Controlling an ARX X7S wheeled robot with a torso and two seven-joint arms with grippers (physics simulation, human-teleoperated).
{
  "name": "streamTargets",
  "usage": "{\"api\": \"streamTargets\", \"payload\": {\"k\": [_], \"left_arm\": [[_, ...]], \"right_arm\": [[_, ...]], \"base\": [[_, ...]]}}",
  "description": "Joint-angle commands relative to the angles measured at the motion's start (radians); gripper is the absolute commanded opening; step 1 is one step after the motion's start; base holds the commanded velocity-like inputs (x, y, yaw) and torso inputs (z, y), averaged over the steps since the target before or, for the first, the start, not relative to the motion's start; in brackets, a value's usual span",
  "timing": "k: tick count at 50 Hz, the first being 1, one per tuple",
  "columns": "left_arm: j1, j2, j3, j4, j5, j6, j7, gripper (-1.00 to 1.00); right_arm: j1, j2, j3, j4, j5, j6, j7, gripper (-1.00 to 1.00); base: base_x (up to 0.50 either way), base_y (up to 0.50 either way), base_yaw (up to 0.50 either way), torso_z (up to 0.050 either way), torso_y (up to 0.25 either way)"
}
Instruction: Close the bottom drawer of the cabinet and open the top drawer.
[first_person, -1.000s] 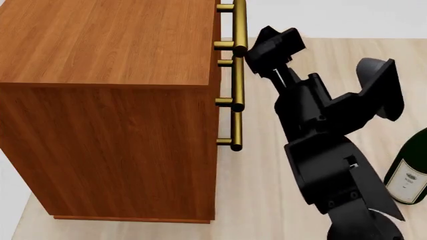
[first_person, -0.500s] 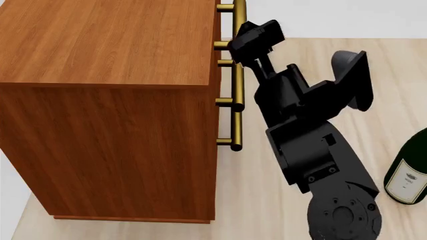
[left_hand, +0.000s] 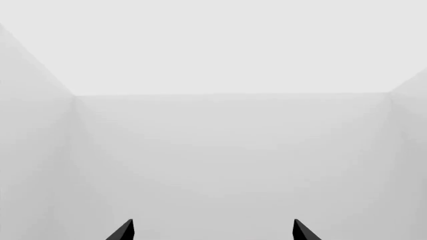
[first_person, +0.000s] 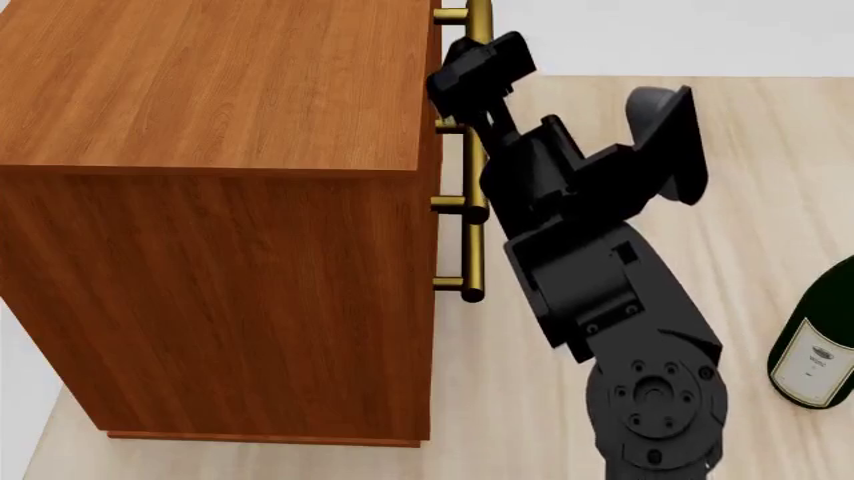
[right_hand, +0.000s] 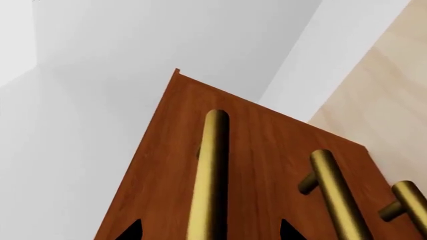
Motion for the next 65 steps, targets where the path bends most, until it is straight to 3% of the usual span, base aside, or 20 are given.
{"api": "streamTargets", "payload": {"k": [1, 16, 17, 65], "left_arm": [[-0.001, -0.005, 0.0, 0.001, -0.003, 0.001, -0.003, 1.0], [-0.01, -0.009, 0.003, 0.001, -0.007, -0.003, -0.01, 1.0], [-0.009, -0.009, 0.003, 0.0, -0.008, -0.002, -0.01, 1.0], [-0.032, -0.011, 0.015, 0.007, -0.032, -0.009, -0.029, 1.0]], "right_arm": [[0.017, -0.015, -0.085, 0.071, 0.022, -0.021, -0.035, 1.0], [0.015, -0.008, -0.132, 0.11, 0.059, -0.057, -0.048, 1.0], [0.014, -0.007, -0.132, 0.106, 0.064, -0.057, -0.045, -1.0], [-0.043, 0.097, -0.098, -0.113, 0.18, -0.11, 0.083, -1.0]], "base": [[0.01, 0.0, 0.01, 0.0, 0.0], [0.0, 0.0, 0.0, 0.0, -0.001], [0.01, 0.0, 0.01, 0.0, 0.0], [-0.01, 0.0, 0.0, 0.0, 0.002]]}}
